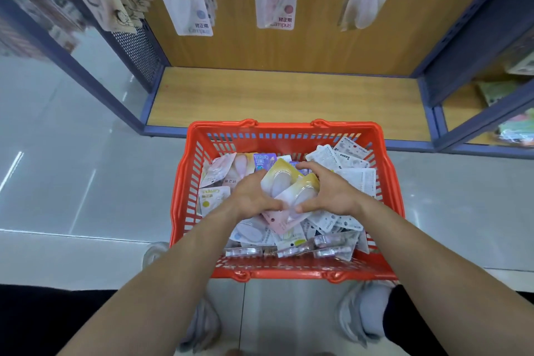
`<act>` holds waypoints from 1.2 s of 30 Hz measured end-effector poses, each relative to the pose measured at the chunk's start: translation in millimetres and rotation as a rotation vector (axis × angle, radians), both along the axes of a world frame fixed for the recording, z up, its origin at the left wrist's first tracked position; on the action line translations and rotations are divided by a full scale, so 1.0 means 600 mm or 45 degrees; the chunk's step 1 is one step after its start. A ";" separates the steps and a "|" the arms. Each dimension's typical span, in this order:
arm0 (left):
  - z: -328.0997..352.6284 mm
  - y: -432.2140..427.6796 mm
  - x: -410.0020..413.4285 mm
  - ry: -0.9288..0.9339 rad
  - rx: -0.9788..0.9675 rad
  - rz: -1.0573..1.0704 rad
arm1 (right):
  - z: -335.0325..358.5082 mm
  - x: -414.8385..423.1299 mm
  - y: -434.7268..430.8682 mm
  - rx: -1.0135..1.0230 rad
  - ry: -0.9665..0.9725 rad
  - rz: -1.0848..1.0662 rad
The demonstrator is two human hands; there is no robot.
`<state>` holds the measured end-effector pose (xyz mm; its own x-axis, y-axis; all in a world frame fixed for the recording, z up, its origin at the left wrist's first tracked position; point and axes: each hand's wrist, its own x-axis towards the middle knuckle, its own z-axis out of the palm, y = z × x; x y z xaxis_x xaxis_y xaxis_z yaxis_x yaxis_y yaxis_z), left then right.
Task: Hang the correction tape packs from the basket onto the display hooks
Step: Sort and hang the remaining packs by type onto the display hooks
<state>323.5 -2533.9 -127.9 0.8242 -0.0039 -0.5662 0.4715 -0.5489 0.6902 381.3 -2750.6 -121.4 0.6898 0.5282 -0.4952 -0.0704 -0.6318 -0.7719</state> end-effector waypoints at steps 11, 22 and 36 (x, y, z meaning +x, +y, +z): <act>-0.030 -0.019 0.040 -0.038 0.086 -0.298 | 0.008 0.054 0.022 -0.240 -0.133 0.358; -0.060 -0.027 0.078 -0.295 -0.183 0.295 | -0.024 0.087 -0.024 -0.238 0.005 -0.037; -0.072 -0.028 0.111 -0.343 -0.342 0.249 | -0.025 0.102 0.009 -0.213 0.080 0.114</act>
<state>390.3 -2551.0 -171.2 0.9425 0.0495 -0.3305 0.3321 -0.2507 0.9093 442.2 -2745.5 -136.2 0.6089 0.4924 -0.6219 -0.0532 -0.7569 -0.6513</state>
